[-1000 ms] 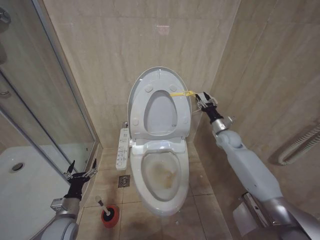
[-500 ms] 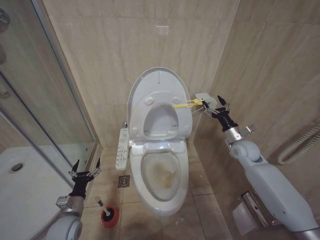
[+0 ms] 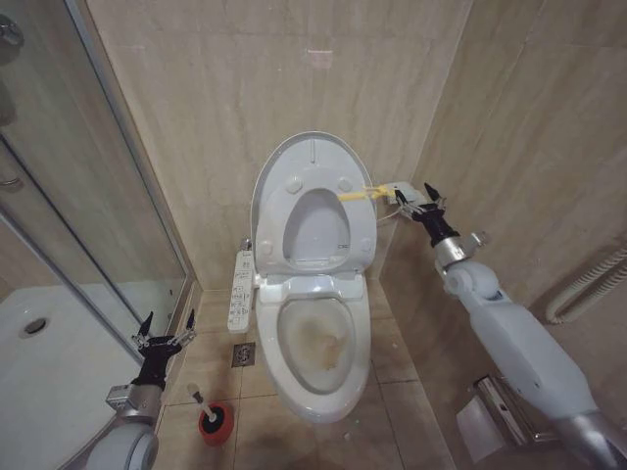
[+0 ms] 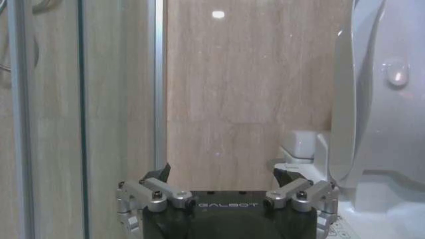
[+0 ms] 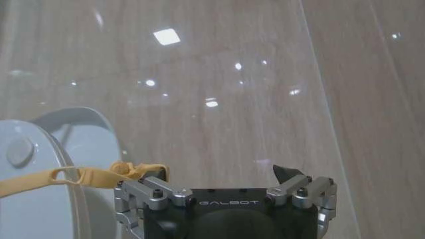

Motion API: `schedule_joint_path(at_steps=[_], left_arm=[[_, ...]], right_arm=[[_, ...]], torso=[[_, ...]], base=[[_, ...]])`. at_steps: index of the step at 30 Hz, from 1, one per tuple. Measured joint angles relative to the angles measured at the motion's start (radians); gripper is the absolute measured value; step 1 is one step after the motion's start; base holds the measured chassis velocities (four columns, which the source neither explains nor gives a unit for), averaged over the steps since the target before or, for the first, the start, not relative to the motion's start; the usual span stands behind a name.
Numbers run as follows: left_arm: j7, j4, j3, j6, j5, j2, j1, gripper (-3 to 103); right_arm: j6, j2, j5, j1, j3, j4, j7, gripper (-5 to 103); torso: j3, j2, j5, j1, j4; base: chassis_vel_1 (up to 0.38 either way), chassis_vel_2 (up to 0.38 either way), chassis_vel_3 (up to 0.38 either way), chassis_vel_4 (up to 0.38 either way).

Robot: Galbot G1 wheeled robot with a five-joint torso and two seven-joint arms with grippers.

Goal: Open the toilet lid, clean the toilet bowl with a toilet brush, close the toilet lid, and flush.

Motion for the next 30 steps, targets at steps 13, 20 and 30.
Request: schedule_joint_path(at_steps=[13, 20, 30], left_arm=[[0.000, 0.003, -0.034, -0.001, -0.023, 0.012, 0.006, 100], [0.000, 0.017, -0.032, -0.006, -0.028, 0.009, 0.001, 100], [0.001, 0.035, -0.013, -0.007, -0.028, 0.005, -0.015, 100]], right_arm=[[-0.007, 0.118, -0.044, 0.276, -0.116, -0.251, -0.009, 100], [-0.007, 0.110, -0.064, 0.278, -0.146, -0.274, -0.014, 100], [0.006, 0.059, -0.060, 0.181, -0.145, -0.176, 0.013, 100]], torso=[[0.000, 0.000, -0.0003, 0.000, -0.0005], [0.000, 0.000, -0.0003, 0.000, -0.0005], [0.000, 0.000, 0.0001, 0.000, -0.0002]], base=[[0.000, 0.000, 0.000, 0.000], [0.000, 0.000, 0.000, 0.000], [0.000, 0.000, 0.000, 0.000]])
